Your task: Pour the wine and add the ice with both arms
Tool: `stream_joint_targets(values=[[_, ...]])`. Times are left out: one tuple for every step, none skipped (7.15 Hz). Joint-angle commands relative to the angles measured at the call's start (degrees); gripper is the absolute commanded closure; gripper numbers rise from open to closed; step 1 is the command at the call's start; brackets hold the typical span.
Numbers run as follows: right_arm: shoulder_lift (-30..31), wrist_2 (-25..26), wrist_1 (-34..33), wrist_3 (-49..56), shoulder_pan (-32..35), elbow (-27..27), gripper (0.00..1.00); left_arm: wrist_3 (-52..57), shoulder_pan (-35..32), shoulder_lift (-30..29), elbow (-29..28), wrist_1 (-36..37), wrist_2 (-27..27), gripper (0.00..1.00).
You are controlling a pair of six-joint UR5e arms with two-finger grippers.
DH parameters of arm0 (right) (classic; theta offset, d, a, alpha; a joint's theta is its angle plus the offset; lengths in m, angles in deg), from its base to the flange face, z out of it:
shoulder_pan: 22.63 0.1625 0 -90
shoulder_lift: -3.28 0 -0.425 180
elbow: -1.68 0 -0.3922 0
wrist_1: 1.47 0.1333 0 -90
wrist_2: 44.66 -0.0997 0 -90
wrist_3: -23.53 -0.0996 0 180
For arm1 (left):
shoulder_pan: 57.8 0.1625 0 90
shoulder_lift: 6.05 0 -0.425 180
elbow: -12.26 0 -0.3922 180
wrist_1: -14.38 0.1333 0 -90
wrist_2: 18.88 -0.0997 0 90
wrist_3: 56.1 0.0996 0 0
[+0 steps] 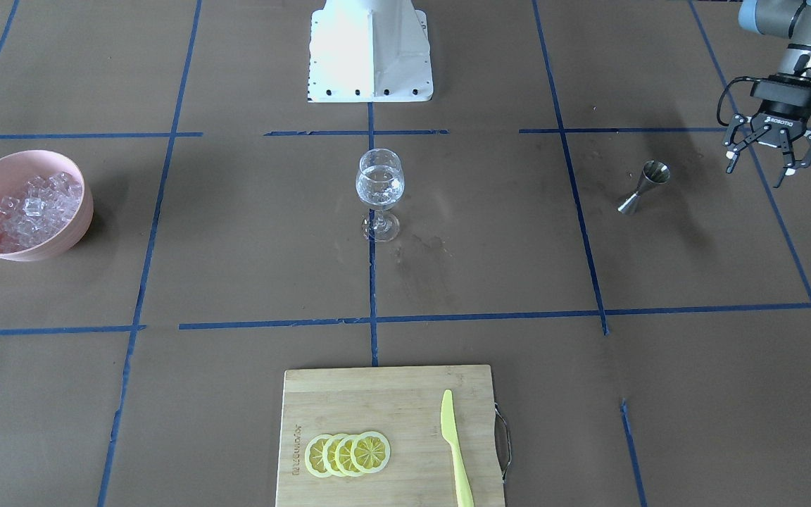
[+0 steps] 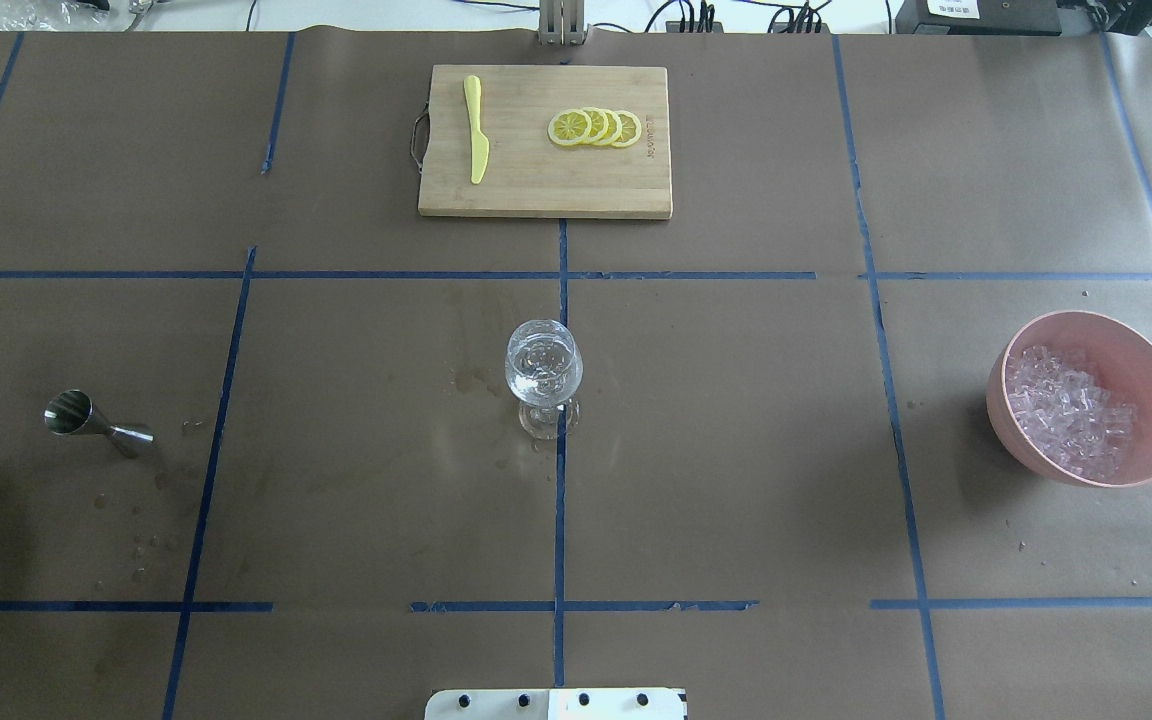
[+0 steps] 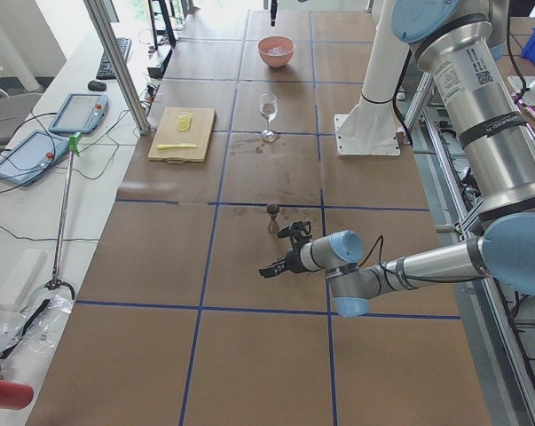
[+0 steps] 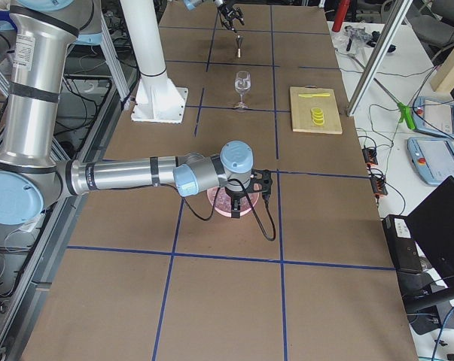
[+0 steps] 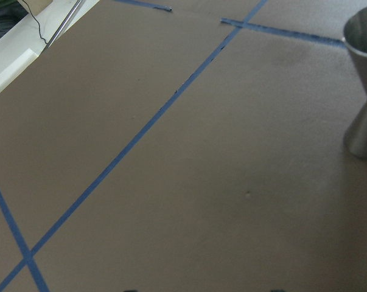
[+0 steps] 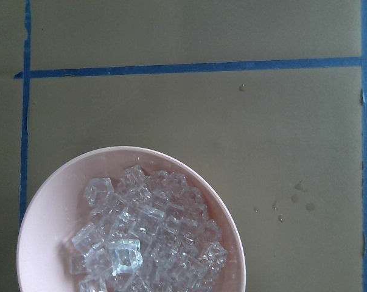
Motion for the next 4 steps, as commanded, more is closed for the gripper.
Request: stream_joint_targets(values=[[-0.26,5.28,4.58,-9.37,-7.52,0.33,0.0,2.16,-9.28,-0.72,-1.95,1.03,12.67,0.0],[-2.44,10.25,4.76,-14.88,-11.19,0.76,0.0,2.16,-16.53,-1.06,-1.95,5.91,21.42,0.0],[-2.63,12.65,4.85,-16.41,-13.49,0.42,0.0,2.51,-20.78,-2.11,-1.78,7.61,26.2,0.0],[-2.55,12.76,4.85,-16.43,-13.52,0.42,0.02,2.34,-21.26,-1.86,-1.86,7.37,25.99,0.0]])
